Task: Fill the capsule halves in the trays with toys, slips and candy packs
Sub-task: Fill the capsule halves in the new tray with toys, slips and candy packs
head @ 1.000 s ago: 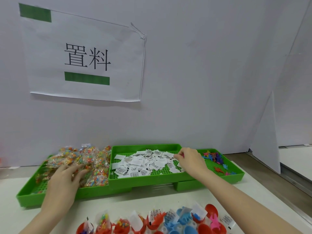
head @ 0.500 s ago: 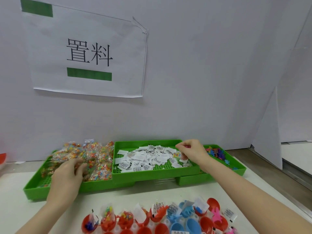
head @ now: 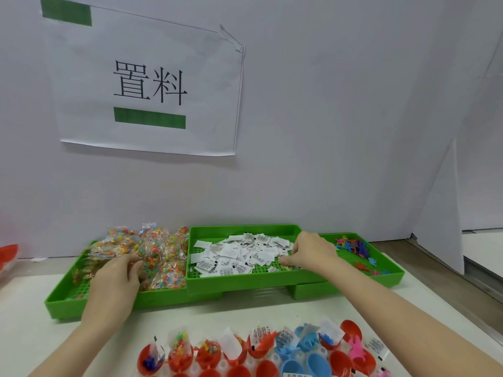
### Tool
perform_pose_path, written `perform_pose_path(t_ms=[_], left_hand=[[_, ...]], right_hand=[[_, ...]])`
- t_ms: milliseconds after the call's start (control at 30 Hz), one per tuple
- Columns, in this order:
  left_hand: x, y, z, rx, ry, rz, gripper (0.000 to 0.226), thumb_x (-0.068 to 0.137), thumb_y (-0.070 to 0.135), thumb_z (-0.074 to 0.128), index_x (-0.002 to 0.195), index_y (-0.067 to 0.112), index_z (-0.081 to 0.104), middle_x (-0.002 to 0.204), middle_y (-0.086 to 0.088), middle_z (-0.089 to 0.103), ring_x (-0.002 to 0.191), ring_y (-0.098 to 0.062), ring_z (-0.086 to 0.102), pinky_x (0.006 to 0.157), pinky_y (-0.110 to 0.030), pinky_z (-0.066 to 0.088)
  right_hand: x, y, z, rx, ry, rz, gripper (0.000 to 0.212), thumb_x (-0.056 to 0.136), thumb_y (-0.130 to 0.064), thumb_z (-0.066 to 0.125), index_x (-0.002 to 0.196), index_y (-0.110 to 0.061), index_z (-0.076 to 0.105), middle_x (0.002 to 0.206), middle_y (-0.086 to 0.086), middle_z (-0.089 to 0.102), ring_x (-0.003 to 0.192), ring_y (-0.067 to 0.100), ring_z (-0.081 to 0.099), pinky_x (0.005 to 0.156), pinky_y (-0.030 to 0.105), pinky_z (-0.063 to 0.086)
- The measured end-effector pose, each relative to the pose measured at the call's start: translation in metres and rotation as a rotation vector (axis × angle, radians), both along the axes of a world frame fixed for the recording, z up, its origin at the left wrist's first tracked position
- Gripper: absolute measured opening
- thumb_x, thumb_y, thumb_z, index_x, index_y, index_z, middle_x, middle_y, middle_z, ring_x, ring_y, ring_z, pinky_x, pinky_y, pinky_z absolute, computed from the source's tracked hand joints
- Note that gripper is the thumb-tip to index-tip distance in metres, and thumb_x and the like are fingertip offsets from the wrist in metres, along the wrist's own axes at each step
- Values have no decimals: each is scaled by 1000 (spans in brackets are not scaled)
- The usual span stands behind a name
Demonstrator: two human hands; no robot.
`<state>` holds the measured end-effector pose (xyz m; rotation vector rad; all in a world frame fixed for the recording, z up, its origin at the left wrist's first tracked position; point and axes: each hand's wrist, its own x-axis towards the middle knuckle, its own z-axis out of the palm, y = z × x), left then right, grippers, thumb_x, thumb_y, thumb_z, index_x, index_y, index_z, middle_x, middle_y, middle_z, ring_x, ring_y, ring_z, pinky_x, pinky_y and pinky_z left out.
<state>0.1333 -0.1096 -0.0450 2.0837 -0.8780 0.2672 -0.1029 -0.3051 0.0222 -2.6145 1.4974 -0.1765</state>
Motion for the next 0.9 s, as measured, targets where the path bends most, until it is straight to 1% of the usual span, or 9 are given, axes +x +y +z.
perform_pose_path(t_ms=[67,133,267,333,400,533,633,800,900], left_hand=[[1,0,-1,-12,-4,-7,16,89,3,56,98,-7,65,94,-21,66,80,-27,52,74,-37,38],[2,0,-2,-21,-16,-14,15,88,3,56,95,-7,65,92,-20,66,77,-21,47,71,-34,35],[2,0,-3,-28,-12,-16,15,89,4,55,95,-6,65,89,-18,65,76,-20,47,70,-32,35],[2,0,-3,-30,-13,-13,15,89,4,55,94,-6,65,89,-18,65,76,-20,47,70,-32,34],[2,0,-2,-32,-14,-14,14,89,3,55,94,-6,65,89,-18,65,76,-20,47,70,-32,34],[1,0,-2,-29,-8,-16,15,89,3,55,94,-7,65,89,-18,65,76,-20,47,71,-32,34],[1,0,-2,-25,-6,-16,15,89,4,55,94,-6,64,88,-18,65,76,-20,47,71,-32,35],[1,0,-2,-44,-8,-12,15,89,4,54,94,-6,65,87,-18,65,76,-21,47,70,-32,33],[0,1,1,-61,15,-4,18,91,5,52,98,-7,64,91,-21,65,80,-26,50,73,-34,35]], right_hand=[[4,-1,-1,30,-41,-39,22,77,-32,66,84,-11,67,70,0,56,70,18,54,62,23,38],[6,-2,-1,56,-54,-77,10,74,-22,66,73,-13,61,66,0,54,68,18,52,59,23,38],[7,-3,1,21,-69,-120,29,71,-25,65,56,-18,41,59,-3,49,58,15,46,55,21,31],[9,-2,-2,-63,-37,-104,28,74,-42,63,62,-19,51,59,-5,49,63,15,51,61,24,33],[13,-1,-6,-44,-2,-86,34,73,-53,61,74,-19,61,72,-5,59,78,17,57,72,28,35],[17,-2,-7,47,-109,-161,29,75,-44,67,92,-21,71,88,-6,70,93,16,60,83,31,34],[17,-2,-6,76,-176,-169,19,75,-33,69,89,-21,73,89,-6,72,96,16,60,87,31,35],[13,-3,1,225,-495,-121,5,75,-21,71,78,-20,68,94,-4,67,97,19,58,96,39,41],[10,9,16,412,-942,-66,10,78,-13,69,73,-17,62,78,-3,62,82,16,55,72,26,46]])
